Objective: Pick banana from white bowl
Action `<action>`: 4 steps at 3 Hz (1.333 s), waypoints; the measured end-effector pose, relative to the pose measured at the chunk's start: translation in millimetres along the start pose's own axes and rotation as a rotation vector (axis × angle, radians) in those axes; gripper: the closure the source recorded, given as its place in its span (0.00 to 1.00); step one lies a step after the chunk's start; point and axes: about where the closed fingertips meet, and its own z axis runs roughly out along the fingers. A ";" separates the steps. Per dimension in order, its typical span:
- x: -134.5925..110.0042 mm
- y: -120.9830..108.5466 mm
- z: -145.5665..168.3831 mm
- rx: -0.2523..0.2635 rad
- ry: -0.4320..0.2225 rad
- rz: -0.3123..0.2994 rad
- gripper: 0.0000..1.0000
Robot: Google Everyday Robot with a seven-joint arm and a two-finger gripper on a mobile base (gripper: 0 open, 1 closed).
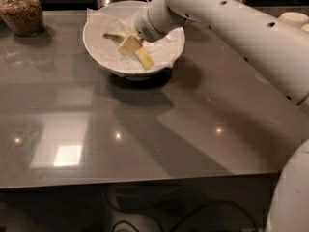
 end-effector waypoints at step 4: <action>60.5 -33.5 42.8 0.067 0.148 0.107 0.42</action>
Offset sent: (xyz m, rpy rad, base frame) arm 0.0438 -0.0113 -0.0459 -0.0497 0.0569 -0.1098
